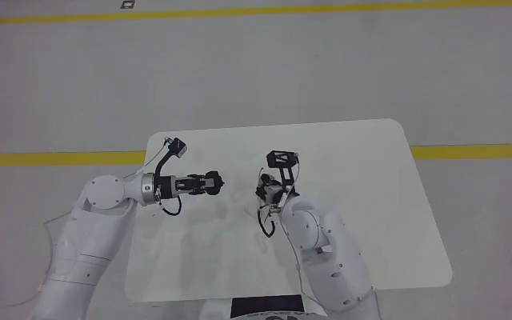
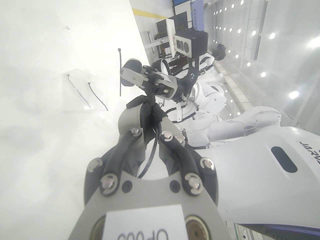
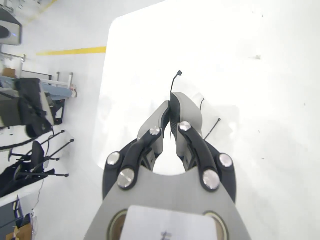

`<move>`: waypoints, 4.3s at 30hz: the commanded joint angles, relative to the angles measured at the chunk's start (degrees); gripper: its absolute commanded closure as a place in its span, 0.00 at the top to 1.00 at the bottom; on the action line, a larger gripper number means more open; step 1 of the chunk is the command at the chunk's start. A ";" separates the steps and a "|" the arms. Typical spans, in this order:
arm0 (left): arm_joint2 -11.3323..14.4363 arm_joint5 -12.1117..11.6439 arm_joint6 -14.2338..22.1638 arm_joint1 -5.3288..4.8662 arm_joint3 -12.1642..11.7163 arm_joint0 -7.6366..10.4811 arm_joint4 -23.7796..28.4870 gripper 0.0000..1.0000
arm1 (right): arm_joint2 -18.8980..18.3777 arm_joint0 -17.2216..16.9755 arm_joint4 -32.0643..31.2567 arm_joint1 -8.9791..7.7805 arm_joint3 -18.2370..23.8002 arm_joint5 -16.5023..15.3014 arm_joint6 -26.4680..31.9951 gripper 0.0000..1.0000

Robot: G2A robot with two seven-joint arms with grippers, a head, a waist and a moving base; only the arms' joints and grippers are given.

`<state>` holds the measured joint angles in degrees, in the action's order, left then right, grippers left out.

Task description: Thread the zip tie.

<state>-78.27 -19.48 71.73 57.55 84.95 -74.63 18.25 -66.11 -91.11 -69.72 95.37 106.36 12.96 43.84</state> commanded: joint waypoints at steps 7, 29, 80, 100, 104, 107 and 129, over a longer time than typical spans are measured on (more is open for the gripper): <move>0.00 0.00 0.00 0.00 0.00 0.00 0.00 0.00 | 0.81 -8.32 5.30 -0.84 5.09 -4.28 -19.70 0.00; 0.00 0.00 0.00 0.00 0.00 0.00 0.00 0.00 | 2.11 -13.93 3.69 -3.97 4.17 -11.77 -42.87 0.00; 4.70 0.00 -3.68 2.55 -3.65 0.05 7.00 0.00 | 14.46 -5.78 3.72 -7.55 -5.83 -4.24 -65.60 0.00; 5.56 0.00 -4.65 3.76 -3.61 0.76 6.13 0.00 | 14.46 -5.78 3.72 -7.55 -5.83 -4.24 -65.60 0.00; 5.56 0.00 -4.65 3.76 -3.61 0.76 6.13 0.00 | 14.46 -5.78 3.72 -7.55 -5.83 -4.24 -65.60 0.00; 5.56 0.00 -4.65 3.76 -3.61 0.76 6.13 0.00 | 14.46 -5.78 3.72 -7.55 -5.83 -4.24 -65.60 0.00; 5.56 0.00 -4.65 3.76 -3.61 0.76 6.13 0.00 | 19.70 -2.37 -1.67 -9.20 -8.21 4.36 -68.90 0.00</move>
<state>-72.70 -19.48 67.07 61.30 81.34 -73.88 24.38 -46.66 -93.64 -71.47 86.28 98.19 16.74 -24.96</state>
